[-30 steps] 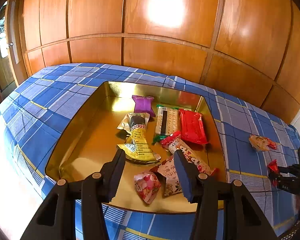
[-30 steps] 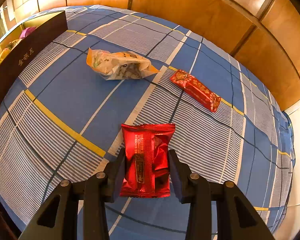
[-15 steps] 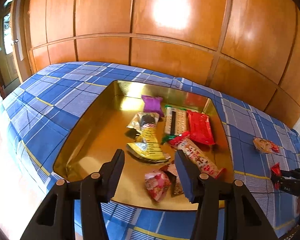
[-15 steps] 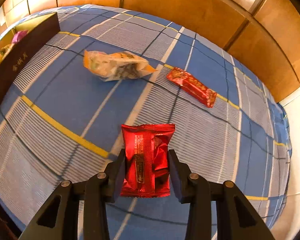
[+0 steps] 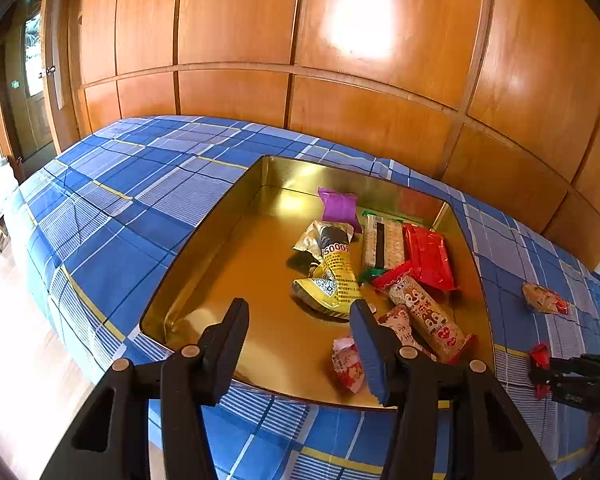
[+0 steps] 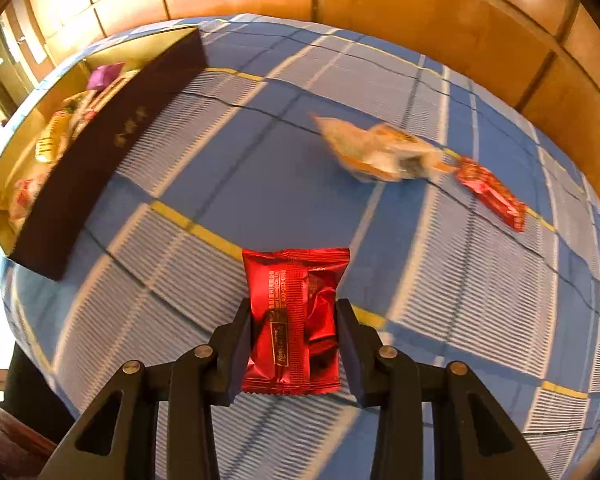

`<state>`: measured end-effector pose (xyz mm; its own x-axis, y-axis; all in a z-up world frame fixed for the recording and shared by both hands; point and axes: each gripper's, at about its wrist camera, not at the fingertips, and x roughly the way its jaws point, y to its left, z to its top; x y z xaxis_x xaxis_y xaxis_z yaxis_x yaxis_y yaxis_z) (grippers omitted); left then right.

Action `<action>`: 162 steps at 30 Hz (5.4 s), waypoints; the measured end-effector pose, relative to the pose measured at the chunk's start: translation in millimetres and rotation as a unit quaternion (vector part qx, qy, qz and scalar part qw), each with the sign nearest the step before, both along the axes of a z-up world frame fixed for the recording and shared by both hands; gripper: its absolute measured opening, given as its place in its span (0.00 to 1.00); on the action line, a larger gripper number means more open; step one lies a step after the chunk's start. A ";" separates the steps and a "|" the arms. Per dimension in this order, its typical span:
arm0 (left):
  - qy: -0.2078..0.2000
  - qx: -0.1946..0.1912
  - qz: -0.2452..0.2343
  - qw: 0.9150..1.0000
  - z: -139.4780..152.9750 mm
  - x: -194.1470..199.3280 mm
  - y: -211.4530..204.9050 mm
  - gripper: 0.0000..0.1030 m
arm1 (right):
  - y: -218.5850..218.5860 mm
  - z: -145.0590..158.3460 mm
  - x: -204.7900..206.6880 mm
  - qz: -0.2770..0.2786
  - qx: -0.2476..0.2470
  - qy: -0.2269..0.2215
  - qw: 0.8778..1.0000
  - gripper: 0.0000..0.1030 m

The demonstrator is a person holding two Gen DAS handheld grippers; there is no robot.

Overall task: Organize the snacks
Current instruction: 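Carry the red square packet into the gold tray and open the right tool, then move both tools back toward the remaining snacks on the bed, then grasp the clear orange-topped bag with the left tool while the right tool grasps the red-gold candy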

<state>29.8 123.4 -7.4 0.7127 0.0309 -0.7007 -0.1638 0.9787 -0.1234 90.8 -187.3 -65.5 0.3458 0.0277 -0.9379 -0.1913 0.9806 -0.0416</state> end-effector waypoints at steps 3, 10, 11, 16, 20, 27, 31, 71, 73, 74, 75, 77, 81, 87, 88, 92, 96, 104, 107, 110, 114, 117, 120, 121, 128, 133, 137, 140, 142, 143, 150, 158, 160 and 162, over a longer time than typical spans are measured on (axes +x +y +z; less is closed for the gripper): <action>-0.002 -0.001 0.002 1.000 0.5 -0.8 1.7 0.52 | 8.9 2.7 1.6 0.001 0.012 -0.004 1.000 0.39; -0.004 -0.003 0.003 1.000 0.2 -0.9 3.7 0.52 | 38.0 38.4 11.8 0.014 0.066 -0.046 0.997 0.39; -0.004 -0.003 0.003 1.000 0.1 -1.2 4.0 0.52 | 38.0 38.4 11.8 0.014 0.066 -0.046 0.997 0.39; -0.006 -0.006 0.008 1.000 0.4 -1.7 7.3 0.52 | 84.9 67.4 21.4 0.067 0.095 -0.075 0.990 0.39; -0.007 -0.008 0.019 1.000 0.8 -3.3 16.0 0.52 | 127.9 77.7 33.0 0.111 0.107 -0.083 0.984 0.39; -0.003 -0.006 0.032 0.999 -1.9 -3.0 25.5 0.52 | 202.8 49.5 70.2 0.151 0.137 -0.051 0.978 0.40; -0.002 -0.002 0.029 1.000 -2.4 -2.1 26.0 0.52 | 219.3 11.6 81.6 0.148 0.103 -0.005 0.984 0.41; -0.008 0.050 -0.101 0.994 13.3 -9.5 -66.2 0.52 | 7.3 89.8 18.8 0.020 0.050 -0.136 0.989 0.44; -0.008 0.055 -0.109 0.992 13.7 -7.9 -73.4 0.52 | -16.5 92.9 20.0 -0.001 0.035 -0.140 0.990 0.44; -0.008 0.056 -0.112 0.992 14.0 -6.8 -76.3 0.52 | -28.7 94.4 20.9 -0.012 0.030 -0.141 0.989 0.44; -0.008 0.058 -0.116 0.992 14.4 -6.0 -79.5 0.52 | -41.8 96.0 20.7 -0.023 0.026 -0.142 0.989 0.44; -0.008 0.062 -0.124 0.990 15.3 -4.8 -87.0 0.52 | -67.3 98.9 20.3 -0.046 0.015 -0.145 0.988 0.44; -0.008 0.070 -0.141 0.987 16.8 -1.8 -102.1 0.52 | -117.2 99.2 21.6 -0.091 -0.007 -0.149 0.985 0.44; -0.007 0.082 -0.171 0.982 19.6 3.7 -128.0 0.52 | -201.9 75.5 25.4 -0.201 -0.014 -0.136 0.970 0.44; -0.007 0.086 -0.177 0.980 20.0 5.1 -134.4 0.52 | -214.2 70.4 24.1 -0.224 0.000 -0.130 0.966 0.44; -0.005 0.094 -0.197 0.976 20.4 10.4 -153.5 0.52 | -243.0 65.1 23.4 -0.290 0.020 -0.103 0.951 0.44; -0.003 0.100 -0.218 0.971 19.1 16.8 -173.6 0.52 | -253.9 67.5 20.0 -0.312 0.047 -0.106 0.943 0.44; 0.005 0.102 -0.255 0.961 17.4 27.6 -210.5 0.52 | -247.9 71.6 21.0 -0.303 0.052 -0.109 0.945 0.44; 0.008 0.108 -0.265 0.958 14.5 31.8 -221.7 0.52 | -245.2 72.4 21.5 -0.296 0.047 -0.113 0.947 0.44; 0.019 0.107 -0.273 0.956 9.5 37.4 -231.9 0.53 | -244.5 73.3 20.3 -0.296 0.050 -0.114 0.947 0.44; 0.034 0.100 -0.287 0.952 2.0 44.9 -246.1 0.54 | -243.8 74.8 18.9 -0.297 0.054 -0.116 0.946 0.44; 0.044 0.097 -0.294 0.950 -3.7 51.2 -256.1 0.54 | -243.9 75.1 19.5 -0.297 0.055 -0.116 0.946 0.44; 0.050 0.097 -0.301 0.947 -8.4 56.5 -265.2 0.54 | -244.1 75.7 19.8 -0.296 0.055 -0.117 0.946 0.44; 0.052 0.098 -0.304 0.946 -9.9 58.7 -268.3 0.54 | -244.5 75.9 20.1 -0.296 0.054 -0.117 0.946 0.44; 0.068 0.074 -0.338 0.936 -16.3 79.4 -287.5 0.64 | -245.4 73.5 23.0 -0.296 0.056 -0.109 0.947 0.44; 0.085 0.055 -0.362 0.927 -18.0 101.8 -304.6 0.65 | -239.8 73.6 25.6 -0.286 0.055 -0.106 0.951 0.44; 0.094 0.015 -0.378 0.921 -9.6 121.1 -317.3 0.73 | -237.0 74.4 26.4 -0.279 0.057 -0.106 0.953 0.44; 0.102 0.027 -0.402 0.909 -12.6 135.8 -335.5 0.76 | -235.8 75.0 26.5 -0.276 0.061 -0.107 0.953 0.44; 0.109 0.052 -0.411 0.903 -22.1 146.9 -347.6 0.76 | -234.8 75.4 26.6 -0.274 0.064 -0.107 0.954 0.44; 0.120 0.061 -0.417 0.899 -30.0 153.2 -353.2 0.76 | -234.0 75.5 26.4 -0.273 0.064 -0.107 0.954 0.44; 0.163 0.065 -0.421 0.890 -72.6 162.4 -360.5 0.45 | -232.1 75.5 26.0 -0.270 0.063 -0.108 0.955 0.44; 0.121 0.055 -0.384 0.914 -67.7 95.4 -324.6 0.41 | -228.5 67.6 27.1 -0.260 0.051 -0.094 0.960 0.44; 0.112 0.049 -0.374 0.920 -68.2 75.9 -310.9 0.41 | -226.5 65.2 28.0 -0.255 0.051 -0.089 0.962 0.44; 0.105 0.046 -0.368 0.923 -68.0 62.5 -302.5 0.41 | -221.7 60.1 29.8 -0.241 0.054 -0.079 0.966 0.44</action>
